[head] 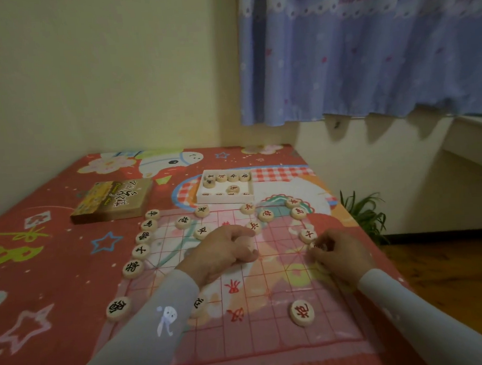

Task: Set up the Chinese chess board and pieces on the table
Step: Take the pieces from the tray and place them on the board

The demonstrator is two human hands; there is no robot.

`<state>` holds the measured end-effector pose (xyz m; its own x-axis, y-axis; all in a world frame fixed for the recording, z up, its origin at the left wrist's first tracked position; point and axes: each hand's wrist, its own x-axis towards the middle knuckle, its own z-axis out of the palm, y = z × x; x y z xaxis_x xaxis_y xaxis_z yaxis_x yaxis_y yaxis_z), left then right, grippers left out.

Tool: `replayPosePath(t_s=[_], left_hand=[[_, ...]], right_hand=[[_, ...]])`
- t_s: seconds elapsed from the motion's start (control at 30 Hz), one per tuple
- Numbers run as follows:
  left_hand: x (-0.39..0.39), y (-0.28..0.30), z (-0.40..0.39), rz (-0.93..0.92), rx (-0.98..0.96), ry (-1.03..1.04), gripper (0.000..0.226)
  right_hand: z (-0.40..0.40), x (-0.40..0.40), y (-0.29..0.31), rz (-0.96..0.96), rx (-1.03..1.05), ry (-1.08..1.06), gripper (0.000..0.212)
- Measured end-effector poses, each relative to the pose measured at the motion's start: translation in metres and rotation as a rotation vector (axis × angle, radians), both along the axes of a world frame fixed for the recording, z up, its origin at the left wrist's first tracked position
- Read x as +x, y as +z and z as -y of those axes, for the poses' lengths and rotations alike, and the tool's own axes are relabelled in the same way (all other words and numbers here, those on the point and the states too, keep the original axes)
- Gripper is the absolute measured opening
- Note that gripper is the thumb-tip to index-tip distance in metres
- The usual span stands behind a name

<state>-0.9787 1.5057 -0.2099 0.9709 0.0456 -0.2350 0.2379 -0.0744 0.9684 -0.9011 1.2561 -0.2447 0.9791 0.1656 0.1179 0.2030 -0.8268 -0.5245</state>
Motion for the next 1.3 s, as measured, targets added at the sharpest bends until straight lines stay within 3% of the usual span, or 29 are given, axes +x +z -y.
replayPosePath(t_s=[0.17, 0.27, 0.37, 0.5, 0.63, 0.73, 0.87, 1.07, 1.3], left_hand=[[-0.002, -0.001, -0.002, 0.052, 0.151, -0.014, 0.05], [-0.003, 0.001, 0.001, 0.074, 0.186, -0.028, 0.049], [-0.003, 0.003, 0.008, 0.11, 0.212, -0.062, 0.049], [0.0, 0.004, 0.022, 0.199, 0.357, -0.099, 0.059], [0.004, 0.005, 0.028, 0.265, 0.506, -0.123, 0.071], [0.003, 0.005, 0.026, 0.287, 0.54, -0.121, 0.071], [0.005, 0.006, 0.01, 0.285, 0.566, -0.128, 0.061], [0.021, 0.011, -0.042, 0.252, 0.741, 0.056, 0.033], [0.051, 0.017, -0.087, 0.231, 0.975, 0.101, 0.039]], right_hand=[[-0.002, -0.001, 0.004, -0.028, 0.009, -0.003, 0.02], [-0.008, -0.009, 0.011, 0.091, 0.075, 0.005, 0.02], [-0.024, -0.019, 0.018, 0.119, 0.212, 0.127, 0.013], [-0.055, -0.031, 0.029, 0.02, 0.321, 0.256, 0.026], [-0.079, -0.033, 0.035, -0.13, 0.279, 0.248, 0.043], [-0.084, -0.028, 0.038, -0.175, 0.312, 0.239, 0.04], [-0.081, -0.021, 0.037, -0.104, 0.208, 0.24, 0.034], [-0.077, -0.009, 0.028, -0.039, 0.065, 0.245, 0.033], [-0.089, -0.007, 0.021, -0.021, -0.001, 0.324, 0.019]])
